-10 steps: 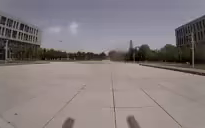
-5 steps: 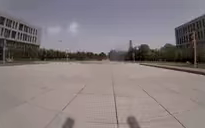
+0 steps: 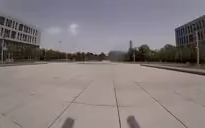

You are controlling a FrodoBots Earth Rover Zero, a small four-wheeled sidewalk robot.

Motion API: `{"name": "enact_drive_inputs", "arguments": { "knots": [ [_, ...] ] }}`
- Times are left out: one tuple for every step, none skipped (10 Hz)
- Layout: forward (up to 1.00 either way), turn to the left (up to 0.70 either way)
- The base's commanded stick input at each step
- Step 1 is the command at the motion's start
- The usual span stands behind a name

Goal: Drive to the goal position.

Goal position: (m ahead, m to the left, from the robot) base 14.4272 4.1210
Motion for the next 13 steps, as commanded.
{"name": "enact_drive_inputs", "arguments": {
  "knots": [
    [0.70, 0.01],
    [0.70, 0.01],
    [0.70, 0.01],
    [0.70, 0.01],
    [0.70, 0.01],
    [0.70, 0.01],
    [0.70, 0.01],
    [0.70, 0.01],
    [0.70, 0.01],
    [0.70, 0.01],
    [0.70, 0.01],
    [0.70, 0.01],
    [0.70, 0.01]
  ]
}}
